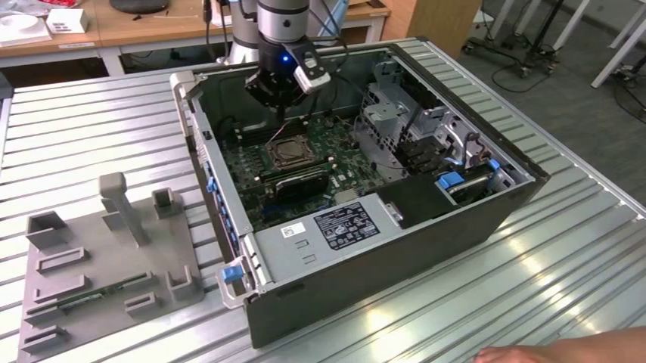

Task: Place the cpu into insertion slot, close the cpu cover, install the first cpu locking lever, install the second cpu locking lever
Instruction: 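Install the first cpu locking lever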

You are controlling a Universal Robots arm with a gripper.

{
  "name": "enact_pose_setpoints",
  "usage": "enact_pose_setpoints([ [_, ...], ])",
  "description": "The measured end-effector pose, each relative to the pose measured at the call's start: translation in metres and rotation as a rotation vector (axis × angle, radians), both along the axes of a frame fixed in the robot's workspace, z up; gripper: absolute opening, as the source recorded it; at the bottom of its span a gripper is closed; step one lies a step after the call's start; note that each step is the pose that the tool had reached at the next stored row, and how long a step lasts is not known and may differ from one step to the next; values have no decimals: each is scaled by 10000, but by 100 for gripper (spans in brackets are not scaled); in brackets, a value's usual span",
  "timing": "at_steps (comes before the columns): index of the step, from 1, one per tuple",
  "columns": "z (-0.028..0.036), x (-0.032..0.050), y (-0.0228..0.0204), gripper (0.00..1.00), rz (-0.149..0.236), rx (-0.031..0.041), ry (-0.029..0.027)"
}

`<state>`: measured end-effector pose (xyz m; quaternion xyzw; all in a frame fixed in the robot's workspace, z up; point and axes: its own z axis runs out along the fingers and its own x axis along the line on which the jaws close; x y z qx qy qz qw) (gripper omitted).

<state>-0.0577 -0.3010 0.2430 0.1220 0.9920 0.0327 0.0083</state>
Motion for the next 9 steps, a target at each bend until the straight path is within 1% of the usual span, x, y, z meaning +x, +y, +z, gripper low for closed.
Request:
enact_pose_setpoints([
  [2, -22, -18, 1, 11, 0, 5, -4],
  [6, -88, -20, 2, 11, 0, 4, -18],
  [9, -123, -21, 10, 11, -7, 21, -18],
])
